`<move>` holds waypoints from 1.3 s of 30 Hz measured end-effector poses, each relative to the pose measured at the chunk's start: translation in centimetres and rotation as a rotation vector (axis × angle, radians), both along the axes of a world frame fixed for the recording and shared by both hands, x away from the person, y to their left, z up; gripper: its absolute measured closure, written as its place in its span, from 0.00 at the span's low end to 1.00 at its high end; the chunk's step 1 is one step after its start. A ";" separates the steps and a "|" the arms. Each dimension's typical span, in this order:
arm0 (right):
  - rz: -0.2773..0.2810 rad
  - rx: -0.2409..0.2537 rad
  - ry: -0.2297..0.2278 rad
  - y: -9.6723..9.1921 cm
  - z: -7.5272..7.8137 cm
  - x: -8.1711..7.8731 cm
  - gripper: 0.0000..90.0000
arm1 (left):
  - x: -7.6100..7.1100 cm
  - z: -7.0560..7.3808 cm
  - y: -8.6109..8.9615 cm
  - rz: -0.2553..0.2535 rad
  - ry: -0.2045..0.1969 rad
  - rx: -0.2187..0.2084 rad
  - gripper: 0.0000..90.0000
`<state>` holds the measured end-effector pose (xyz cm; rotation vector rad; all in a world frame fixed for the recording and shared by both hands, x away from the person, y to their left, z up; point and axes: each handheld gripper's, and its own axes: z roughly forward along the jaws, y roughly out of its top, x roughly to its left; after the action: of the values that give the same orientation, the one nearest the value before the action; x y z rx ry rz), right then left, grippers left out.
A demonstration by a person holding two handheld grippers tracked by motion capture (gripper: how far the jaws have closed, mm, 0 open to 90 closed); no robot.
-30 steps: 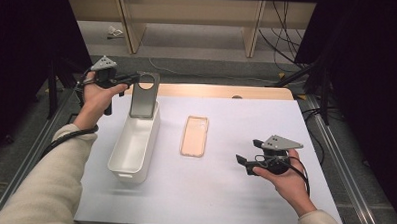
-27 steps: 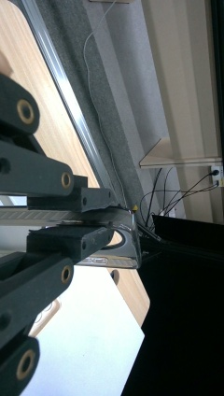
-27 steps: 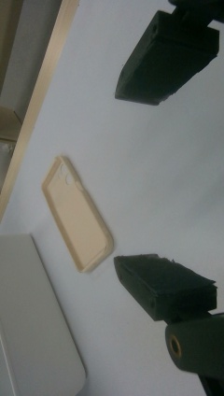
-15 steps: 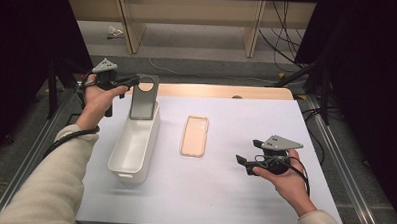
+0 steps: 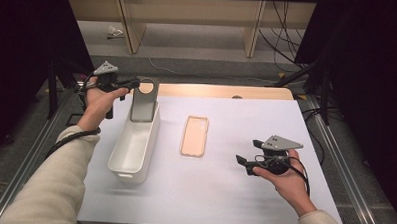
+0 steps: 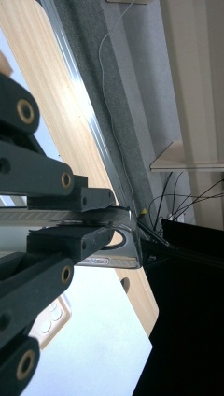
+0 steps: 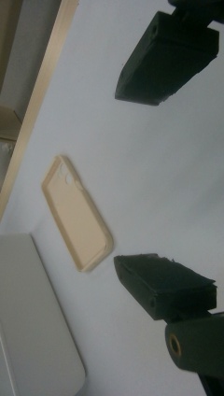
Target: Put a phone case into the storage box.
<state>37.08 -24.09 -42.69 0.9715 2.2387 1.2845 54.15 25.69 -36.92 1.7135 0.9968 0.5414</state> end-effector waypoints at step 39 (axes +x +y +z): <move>0.002 0.003 0.003 0.0 -0.1 0.0 0.20 | 0.4 -1.4 0.2 0.028 0.046 0.033 0.89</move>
<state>37.09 -24.05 -42.75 0.9734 2.2414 1.2877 54.60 25.89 -38.34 1.7500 1.0512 0.5419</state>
